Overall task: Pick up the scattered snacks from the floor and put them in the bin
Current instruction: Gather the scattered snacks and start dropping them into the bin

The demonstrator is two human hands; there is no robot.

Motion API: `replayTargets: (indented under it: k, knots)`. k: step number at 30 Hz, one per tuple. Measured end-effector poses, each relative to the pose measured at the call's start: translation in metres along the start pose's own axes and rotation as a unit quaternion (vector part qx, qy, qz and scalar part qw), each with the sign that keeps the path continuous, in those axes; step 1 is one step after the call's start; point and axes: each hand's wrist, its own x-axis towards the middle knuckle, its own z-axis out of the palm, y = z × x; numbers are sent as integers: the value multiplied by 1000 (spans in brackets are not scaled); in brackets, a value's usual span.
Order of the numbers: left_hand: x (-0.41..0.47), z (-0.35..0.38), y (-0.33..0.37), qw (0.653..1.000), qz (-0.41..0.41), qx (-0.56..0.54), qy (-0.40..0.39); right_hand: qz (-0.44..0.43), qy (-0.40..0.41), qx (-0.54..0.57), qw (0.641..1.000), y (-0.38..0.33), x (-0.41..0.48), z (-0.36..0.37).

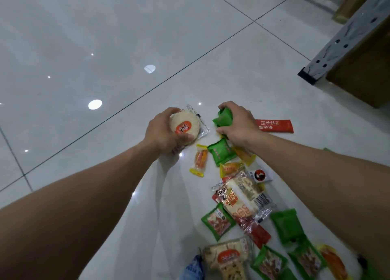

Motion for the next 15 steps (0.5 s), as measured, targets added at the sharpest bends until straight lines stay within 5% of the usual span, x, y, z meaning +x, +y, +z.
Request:
replayTargets:
  k: [15]
  knots:
    - [-33,13,75,981,4,-194,7,42,147,321,935,18,-47,-66]
